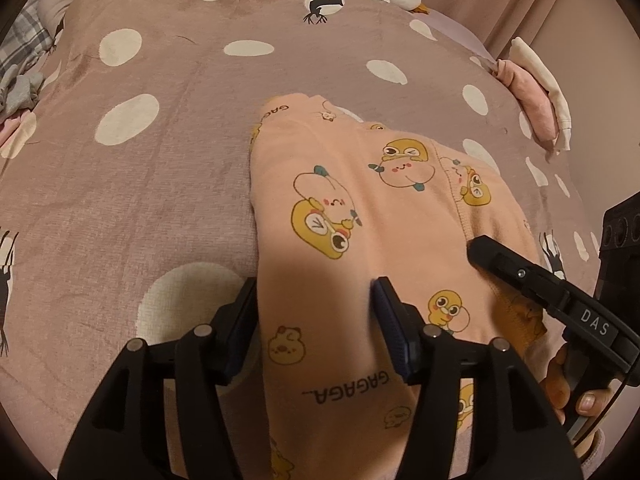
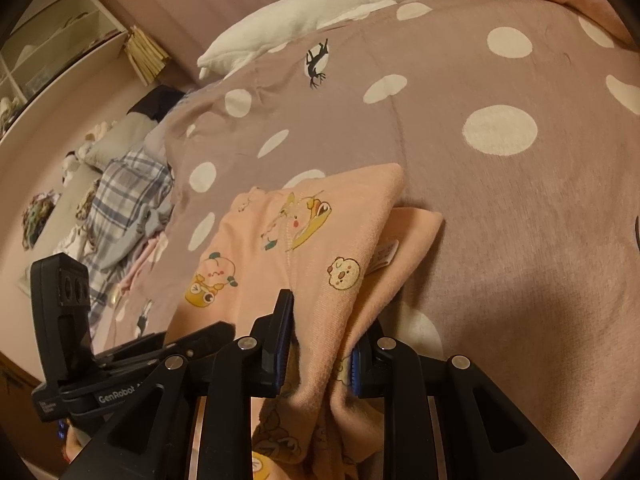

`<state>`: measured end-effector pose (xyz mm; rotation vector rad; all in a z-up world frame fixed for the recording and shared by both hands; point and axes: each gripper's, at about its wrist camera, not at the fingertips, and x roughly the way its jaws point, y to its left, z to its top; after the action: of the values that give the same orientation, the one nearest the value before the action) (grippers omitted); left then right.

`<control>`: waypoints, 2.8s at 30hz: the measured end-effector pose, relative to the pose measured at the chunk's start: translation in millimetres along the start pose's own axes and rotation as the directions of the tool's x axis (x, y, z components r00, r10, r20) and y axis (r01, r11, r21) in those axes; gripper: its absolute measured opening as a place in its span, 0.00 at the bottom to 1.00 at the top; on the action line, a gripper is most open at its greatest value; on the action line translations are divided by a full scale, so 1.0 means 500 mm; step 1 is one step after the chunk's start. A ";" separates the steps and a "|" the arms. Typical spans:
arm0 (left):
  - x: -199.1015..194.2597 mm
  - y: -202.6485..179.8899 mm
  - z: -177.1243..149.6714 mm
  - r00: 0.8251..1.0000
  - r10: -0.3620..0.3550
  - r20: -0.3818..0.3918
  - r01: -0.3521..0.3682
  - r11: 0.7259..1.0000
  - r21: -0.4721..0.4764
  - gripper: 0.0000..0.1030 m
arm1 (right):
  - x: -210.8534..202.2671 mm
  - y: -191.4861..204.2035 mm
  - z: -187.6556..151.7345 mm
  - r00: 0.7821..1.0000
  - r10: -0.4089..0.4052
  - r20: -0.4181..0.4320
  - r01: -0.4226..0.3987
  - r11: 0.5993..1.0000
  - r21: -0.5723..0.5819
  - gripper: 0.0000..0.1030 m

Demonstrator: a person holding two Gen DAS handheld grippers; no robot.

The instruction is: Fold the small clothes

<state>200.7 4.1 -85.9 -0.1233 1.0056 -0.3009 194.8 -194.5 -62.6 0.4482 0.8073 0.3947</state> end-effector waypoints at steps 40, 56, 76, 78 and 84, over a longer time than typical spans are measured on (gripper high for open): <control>0.006 -0.010 -0.003 0.985 0.169 -0.012 -0.169 0.986 0.007 0.89 | 0.006 -0.038 -0.013 0.996 0.093 -0.002 -0.093 0.993 0.070 0.22; -0.002 -0.019 -0.010 0.967 0.253 -0.013 -0.252 0.967 0.020 1.00 | 0.007 -0.046 -0.013 0.994 0.113 0.000 -0.113 0.990 0.079 0.23; -0.016 -0.027 -0.029 0.952 0.305 -0.013 -0.305 0.952 0.011 1.00 | -0.006 -0.058 -0.002 0.998 0.059 0.024 -0.061 0.997 0.053 0.28; -0.016 -0.027 -0.031 0.952 0.307 -0.011 -0.307 0.952 0.004 1.00 | -0.007 -0.057 -0.002 0.998 0.058 0.025 -0.060 0.997 0.055 0.28; -0.016 -0.027 -0.031 0.950 0.312 -0.013 -0.312 0.950 -0.007 1.00 | -0.008 -0.057 -0.001 0.998 0.056 0.025 -0.057 0.997 0.051 0.28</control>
<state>180.8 -5.6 -84.6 0.0306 1.0216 -0.0069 196.3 -220.3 -75.5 0.5242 0.7841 0.4211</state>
